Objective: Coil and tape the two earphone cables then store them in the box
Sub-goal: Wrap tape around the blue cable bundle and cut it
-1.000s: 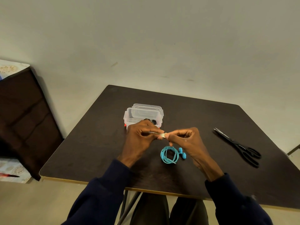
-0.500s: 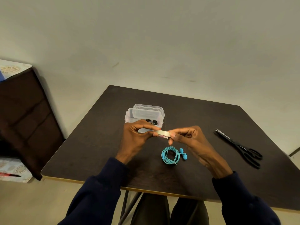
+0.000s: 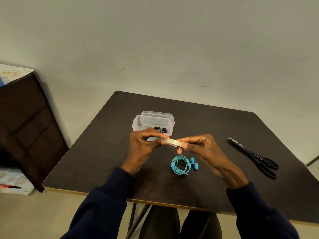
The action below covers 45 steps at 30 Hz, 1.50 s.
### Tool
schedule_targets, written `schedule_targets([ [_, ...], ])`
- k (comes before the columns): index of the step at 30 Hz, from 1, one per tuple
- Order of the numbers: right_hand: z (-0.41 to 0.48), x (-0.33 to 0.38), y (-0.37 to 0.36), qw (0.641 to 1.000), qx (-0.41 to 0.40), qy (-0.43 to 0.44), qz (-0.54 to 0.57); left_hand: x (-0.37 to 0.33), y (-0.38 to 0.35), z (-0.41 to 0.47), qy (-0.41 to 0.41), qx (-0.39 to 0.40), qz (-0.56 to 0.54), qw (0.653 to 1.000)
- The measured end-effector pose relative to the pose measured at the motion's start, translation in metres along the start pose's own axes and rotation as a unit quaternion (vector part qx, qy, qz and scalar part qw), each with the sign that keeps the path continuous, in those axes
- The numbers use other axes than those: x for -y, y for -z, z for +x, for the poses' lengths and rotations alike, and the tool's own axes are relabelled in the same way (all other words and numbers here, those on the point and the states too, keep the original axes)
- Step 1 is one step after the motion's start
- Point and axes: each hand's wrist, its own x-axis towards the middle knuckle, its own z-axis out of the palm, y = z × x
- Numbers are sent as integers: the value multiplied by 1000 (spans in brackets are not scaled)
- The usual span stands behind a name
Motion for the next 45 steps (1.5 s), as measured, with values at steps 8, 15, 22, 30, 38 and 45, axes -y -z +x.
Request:
schedule_targets([
  [8,-2,0,3,998,46,-3,37,0,-1,-3,54,-8,-87,995],
  [15,-2,2,2,998,35,0,46,3,-5,-7,105,-14,-140,985],
  [22,0,-2,-5,999,-40,29,-11,-6,-3,-1,12,55,33,998],
  [30,1,-8,-10,998,-54,39,-6,-7,-8,-3,-8,14,37,999],
  [38,3,-10,-2,999,4,31,40,-4,-9,-3,18,-11,-63,998],
  [45,-1,-23,1,986,-62,17,153,0,-15,-10,140,-43,-188,971],
])
